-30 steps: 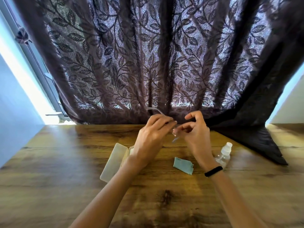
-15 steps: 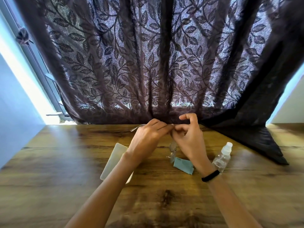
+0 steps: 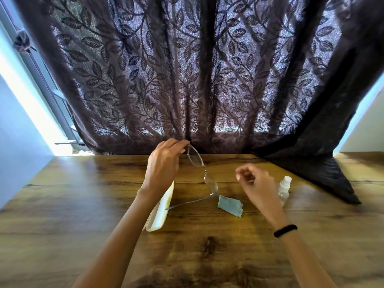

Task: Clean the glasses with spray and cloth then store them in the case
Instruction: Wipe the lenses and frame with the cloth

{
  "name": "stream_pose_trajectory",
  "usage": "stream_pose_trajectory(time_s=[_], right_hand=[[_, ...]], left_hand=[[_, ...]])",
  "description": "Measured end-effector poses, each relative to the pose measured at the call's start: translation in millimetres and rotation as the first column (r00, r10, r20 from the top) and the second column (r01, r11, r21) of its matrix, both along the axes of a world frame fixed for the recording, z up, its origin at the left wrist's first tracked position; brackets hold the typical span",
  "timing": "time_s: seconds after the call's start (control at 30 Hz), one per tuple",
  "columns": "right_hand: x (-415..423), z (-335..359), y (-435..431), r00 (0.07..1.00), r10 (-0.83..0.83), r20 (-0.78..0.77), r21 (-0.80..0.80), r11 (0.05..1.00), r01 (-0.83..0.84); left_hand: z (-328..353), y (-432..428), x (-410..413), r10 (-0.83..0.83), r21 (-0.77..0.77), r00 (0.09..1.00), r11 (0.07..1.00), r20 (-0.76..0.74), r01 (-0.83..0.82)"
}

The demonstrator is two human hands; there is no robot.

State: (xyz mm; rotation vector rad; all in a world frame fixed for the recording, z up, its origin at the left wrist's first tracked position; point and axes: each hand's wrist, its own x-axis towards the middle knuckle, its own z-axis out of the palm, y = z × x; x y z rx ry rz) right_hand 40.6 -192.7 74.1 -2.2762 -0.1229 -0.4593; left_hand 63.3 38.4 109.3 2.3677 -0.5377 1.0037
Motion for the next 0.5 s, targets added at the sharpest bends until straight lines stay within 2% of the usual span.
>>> stream_pose_trajectory(time_s=[0.1,0.2,0.33,0.5], right_hand=[[3,-30,-1,0.982,-0.014,-0.190,-0.200,0.979,-0.025],[7,-52,1,0.964,-0.020,-0.264,-0.276,0.960,-0.055],[8,-71,6,0.968,0.004,-0.252,-0.406,0.907,-0.109],[1,-84,13,0.984,0.072,-0.166,-0.472,0.870,-0.143]], left_hand=[[0,3,2,-0.005,-0.112,1.000,0.994,-0.009,0.004],[0,4,3,-0.009,-0.179,1.000,0.984,-0.023,0.005],[-1,4,3,-0.010,-0.260,0.996,0.966,-0.087,-0.013],[-1,4,3,0.011,-0.330,0.980,0.941,-0.197,-0.077]])
